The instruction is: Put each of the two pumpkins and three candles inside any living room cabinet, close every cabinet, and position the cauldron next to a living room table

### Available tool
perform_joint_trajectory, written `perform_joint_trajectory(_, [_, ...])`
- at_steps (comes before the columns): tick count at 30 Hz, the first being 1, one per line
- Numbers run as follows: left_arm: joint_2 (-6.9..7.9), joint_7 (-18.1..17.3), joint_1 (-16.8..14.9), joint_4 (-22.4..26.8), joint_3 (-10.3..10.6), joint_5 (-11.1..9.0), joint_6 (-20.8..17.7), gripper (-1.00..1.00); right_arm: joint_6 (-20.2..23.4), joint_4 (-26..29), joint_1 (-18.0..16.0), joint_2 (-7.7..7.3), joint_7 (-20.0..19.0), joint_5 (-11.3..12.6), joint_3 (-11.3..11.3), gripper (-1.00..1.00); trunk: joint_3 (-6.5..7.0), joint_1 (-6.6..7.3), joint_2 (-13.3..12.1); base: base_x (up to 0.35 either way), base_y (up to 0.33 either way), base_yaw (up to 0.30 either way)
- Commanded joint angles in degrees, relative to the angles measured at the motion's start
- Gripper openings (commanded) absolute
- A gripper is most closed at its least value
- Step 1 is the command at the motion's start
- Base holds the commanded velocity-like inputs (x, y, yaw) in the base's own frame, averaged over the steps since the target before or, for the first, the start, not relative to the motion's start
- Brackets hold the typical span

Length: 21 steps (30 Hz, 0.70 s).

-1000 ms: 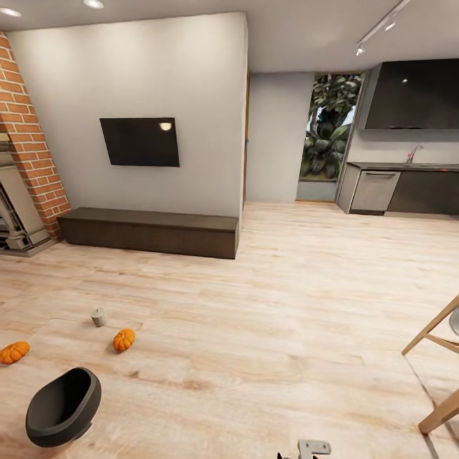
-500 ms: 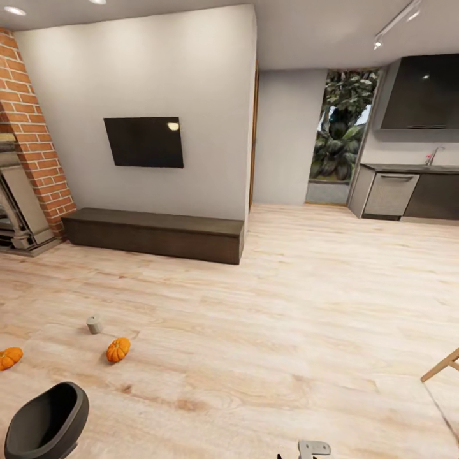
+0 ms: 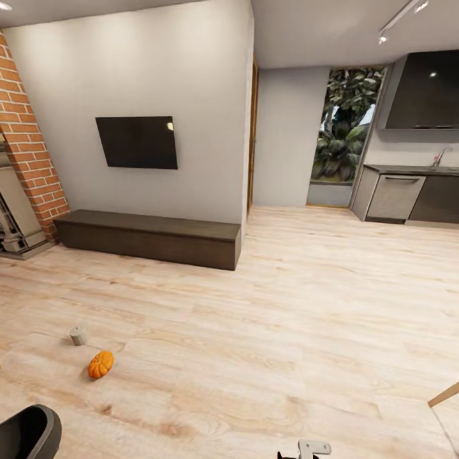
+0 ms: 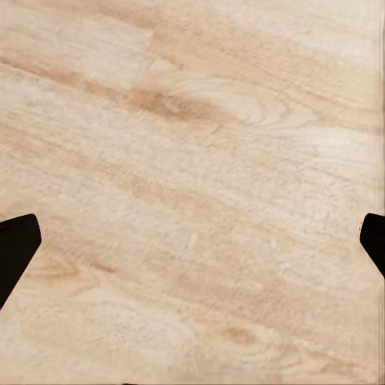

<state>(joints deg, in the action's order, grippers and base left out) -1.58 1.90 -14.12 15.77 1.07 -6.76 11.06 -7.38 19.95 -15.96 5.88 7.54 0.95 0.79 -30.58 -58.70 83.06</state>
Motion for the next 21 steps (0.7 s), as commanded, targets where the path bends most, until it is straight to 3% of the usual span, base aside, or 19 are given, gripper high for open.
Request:
perform_joint_trajectory(1, [-0.02, 0.12, -0.03, -0.04, 0.15, -0.52, 0.19, 1.0, -0.2, -0.07, -0.04, 0.01, 0.19, 0.1, 0.09, 1.0, -0.06, -0.02, 0.02, 0.279, -0.231, 0.0])
perform_joint_trajectory(8, [-0.01, 0.12, -0.03, -0.04, 0.16, -0.48, 0.19, 1.0, -0.25, -0.08, -0.04, 0.07, 0.19, 0.09, 0.14, 1.0, -0.06, -0.02, 0.02, 0.273, -0.236, 0.021])
perform_joint_trajectory(21, [-0.01, 0.12, -0.03, -0.04, 0.11, -0.46, 0.19, 1.0, -0.27, -0.09, -0.04, 0.09, 0.19, -0.29, 0.18, 1.0, -0.06, -0.02, 0.02, 0.289, -0.173, 0.262])
